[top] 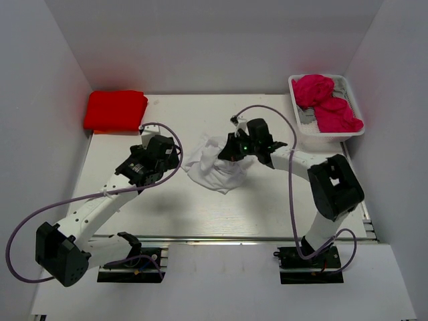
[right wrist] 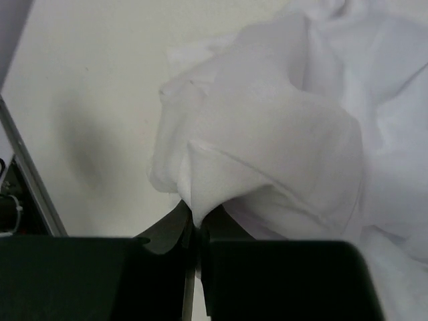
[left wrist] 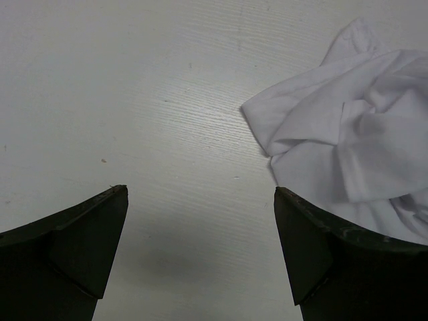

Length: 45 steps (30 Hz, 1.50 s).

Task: Fold and stack the t-shirts
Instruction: Move the tshirt to the center of the board

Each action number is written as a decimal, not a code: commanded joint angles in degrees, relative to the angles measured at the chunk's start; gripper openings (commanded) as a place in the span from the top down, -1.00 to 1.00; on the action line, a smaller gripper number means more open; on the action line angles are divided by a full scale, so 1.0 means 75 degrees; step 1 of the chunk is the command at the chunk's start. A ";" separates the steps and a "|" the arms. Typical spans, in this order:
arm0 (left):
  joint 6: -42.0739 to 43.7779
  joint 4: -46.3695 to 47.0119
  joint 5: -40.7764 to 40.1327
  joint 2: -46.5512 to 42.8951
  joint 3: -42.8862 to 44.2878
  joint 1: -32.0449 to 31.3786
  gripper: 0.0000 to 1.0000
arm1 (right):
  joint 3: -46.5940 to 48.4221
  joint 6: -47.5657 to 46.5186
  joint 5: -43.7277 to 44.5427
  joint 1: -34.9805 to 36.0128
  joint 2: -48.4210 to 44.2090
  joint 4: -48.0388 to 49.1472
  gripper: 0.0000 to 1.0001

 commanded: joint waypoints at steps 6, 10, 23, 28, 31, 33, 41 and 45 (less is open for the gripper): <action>0.0001 0.0010 0.0086 0.0240 0.0043 0.0039 -1.00 | 0.0140 -0.0480 0.1364 0.0591 0.0519 -0.0280 -0.11; 0.0001 0.0079 0.0226 0.0381 0.0288 0.0039 -1.00 | 0.0211 -0.0843 0.1869 0.0696 -0.0078 -0.0526 -0.81; 0.0516 0.0185 0.0776 0.0183 0.0618 0.0039 -1.00 | -0.0011 -0.0668 0.3457 0.0638 -0.2503 -0.1895 -0.81; 0.0751 0.0560 0.1046 -0.0122 0.0337 0.0039 -1.00 | -0.0537 -0.0457 0.4354 0.0626 -0.3300 -0.2088 -0.81; 0.0891 0.0701 0.1292 -0.0123 0.0266 0.0039 -1.00 | -0.0866 -0.0340 0.4564 0.0626 -0.3535 -0.1852 -0.81; 0.0892 0.0701 0.1363 -0.0123 0.0266 0.0039 -1.00 | -0.0925 -0.0305 0.4635 0.0615 -0.3571 -0.1852 -0.81; 0.1545 0.1356 0.2498 0.0332 0.0067 -0.0053 -1.00 | -0.1019 -0.0176 0.4646 0.0626 -0.3537 -0.1946 -0.81; 0.1970 0.2165 0.4229 0.1174 -0.0109 -0.0125 -1.00 | -0.1253 0.0127 0.4833 0.0614 -0.3408 -0.1992 -0.81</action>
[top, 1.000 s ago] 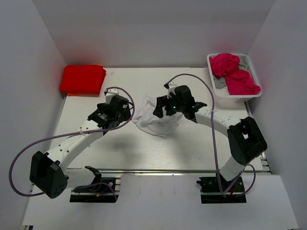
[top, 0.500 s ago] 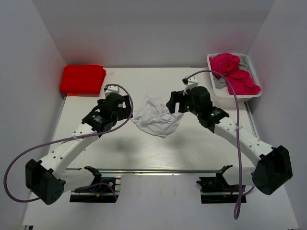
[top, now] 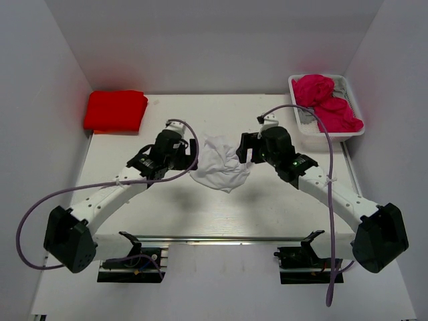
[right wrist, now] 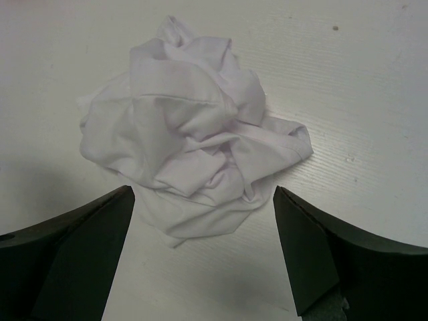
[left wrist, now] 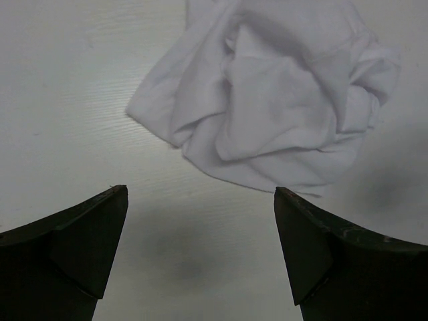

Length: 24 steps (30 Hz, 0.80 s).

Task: Fold and stack the t-shirts
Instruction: Move the tshirt to the center of the board, then flatten out the tshirt

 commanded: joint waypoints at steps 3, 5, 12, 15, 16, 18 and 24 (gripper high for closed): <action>0.0659 0.1098 0.2096 0.1458 -0.0072 -0.0069 -0.91 | -0.0228 0.0462 0.0872 -0.0036 0.0262 -0.0235 -0.81; 0.0659 0.1168 0.2168 0.1812 0.0022 -0.0069 -0.83 | -0.0205 0.0497 0.0920 -0.0059 0.0473 -0.0272 -0.81; 0.0800 0.1742 0.2168 0.2364 0.0105 -0.0069 -0.50 | -0.0181 0.0532 0.0675 -0.0258 0.1398 -0.0319 -0.81; 0.0986 0.1930 0.2168 0.2610 0.0199 -0.0069 -0.31 | -0.0193 0.0638 0.0289 -0.0328 0.1681 -0.0307 -0.81; 0.1069 0.1930 0.2168 0.2808 0.0373 -0.0069 -0.22 | -0.0204 0.0673 0.0125 -0.0340 0.1762 -0.0330 -0.78; 0.1151 0.1849 0.2378 0.3020 0.0457 -0.0069 0.01 | -0.0286 0.0673 -0.0155 -0.0340 0.1810 -0.0354 -0.76; 0.1152 0.2083 0.3011 0.3490 0.0702 -0.0069 1.00 | -0.0661 0.0533 -0.1209 -0.0329 0.1809 -0.0214 -0.64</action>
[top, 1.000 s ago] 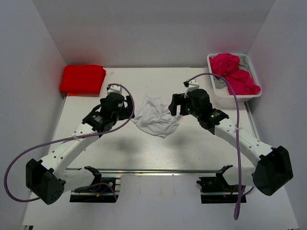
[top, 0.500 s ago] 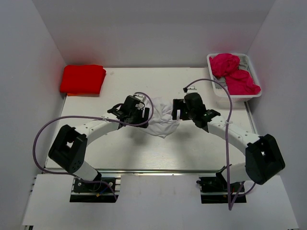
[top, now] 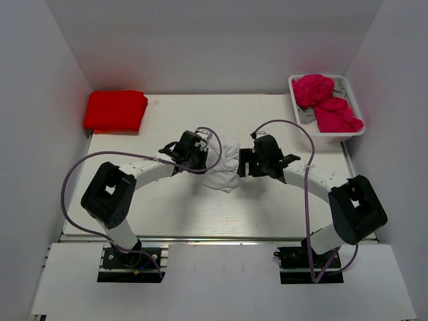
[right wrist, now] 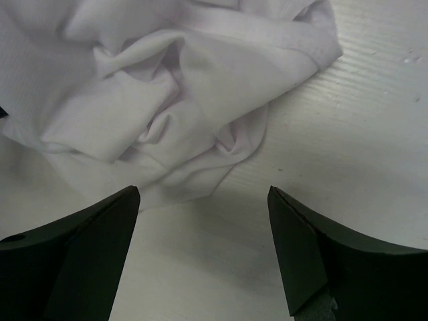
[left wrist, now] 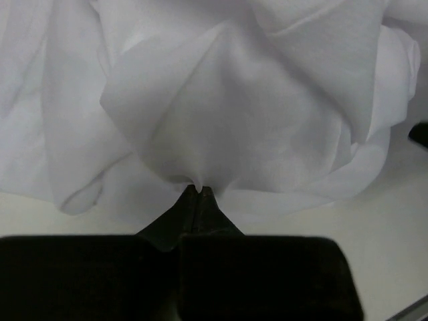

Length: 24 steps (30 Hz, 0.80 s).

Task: Fold and stack the t-shirts
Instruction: Flatten out the tshirt

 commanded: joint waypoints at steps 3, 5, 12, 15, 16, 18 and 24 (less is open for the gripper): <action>0.0146 0.0720 0.0655 -0.0249 0.0120 -0.0017 1.00 | -0.0396 -0.0147 -0.0921 0.0006 -0.0096 0.0177 -0.64; 0.0053 0.1177 0.0655 -0.0717 -0.0208 -0.0017 1.00 | -0.0502 -0.0135 -0.1306 -0.0005 -0.0201 0.0433 -0.52; -0.0088 0.1565 0.0585 -0.1632 -0.0549 -0.0017 1.00 | -0.1053 0.0110 -0.2549 0.0030 -0.0144 0.1419 -0.32; -0.0088 0.1636 0.0585 -0.1714 -0.0549 -0.0017 1.00 | -0.1007 0.0228 -0.3018 0.0089 0.0032 0.1654 -0.29; -0.0088 0.1636 0.0585 -0.1715 -0.0549 -0.0017 1.00 | -0.0995 0.0286 -0.2996 0.0089 0.0183 0.1642 -0.29; -0.0088 0.1566 0.0585 -0.1796 -0.0549 -0.0017 1.00 | -0.0914 0.0298 -0.2821 0.0100 0.0278 0.1654 -0.29; -0.0088 0.1495 0.0374 -0.2217 -0.0549 -0.0017 1.00 | -0.0668 0.0919 -0.1148 0.0053 0.0548 0.1643 -0.29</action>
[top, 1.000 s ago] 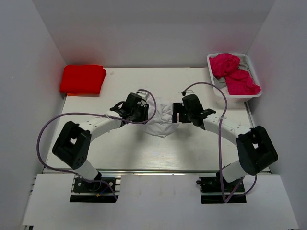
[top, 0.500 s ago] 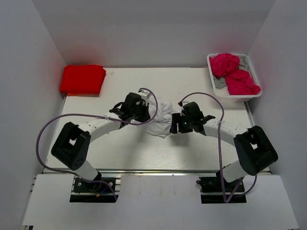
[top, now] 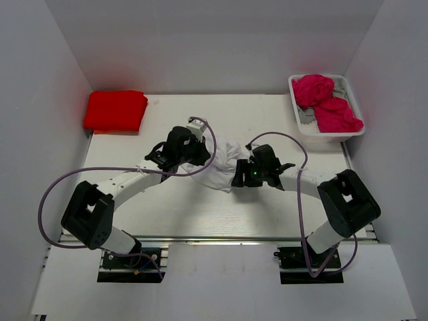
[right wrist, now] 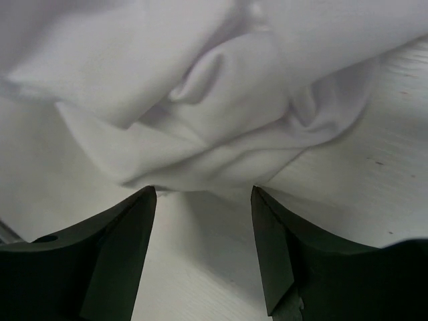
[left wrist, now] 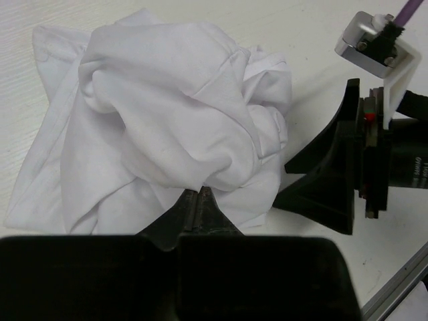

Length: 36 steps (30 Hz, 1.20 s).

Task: Fold and stack the t-shirts
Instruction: Flatten out the tshirt

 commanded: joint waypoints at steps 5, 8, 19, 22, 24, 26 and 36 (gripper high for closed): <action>-0.0018 -0.0024 -0.0280 -0.1044 -0.0063 -0.0017 1.00 | 0.0578 0.0451 0.1267 0.0004 0.0426 0.0498 -0.13; -0.0018 -0.0024 -0.0456 -0.1254 -0.0133 -0.0017 1.00 | 0.0579 0.0404 0.1092 -0.0008 0.0509 0.0896 1.00; -0.0018 -0.0562 -0.2177 -0.1910 0.0533 0.0065 1.00 | 0.1151 -0.0627 0.3128 -0.0031 -0.1516 -0.0541 1.00; -0.0171 -0.1077 -0.3102 -0.1981 0.1211 0.0065 1.00 | 0.1701 -0.0827 0.3701 -0.0054 -0.2043 -0.1174 1.00; -0.0322 -0.1662 -0.3980 -0.1981 0.1587 0.0065 1.00 | 0.1914 -0.0862 0.4242 -0.0043 -0.2324 -0.1306 1.00; -0.0393 -0.2037 -0.4624 -0.1911 0.2092 0.0065 1.00 | 0.2124 -0.0991 0.5002 -0.0101 -0.2664 -0.1353 1.00; -0.0698 -0.3235 -0.7650 -0.2811 0.2632 0.0135 1.00 | 0.2851 -0.1682 0.7101 -0.0628 -0.3955 -0.1412 1.00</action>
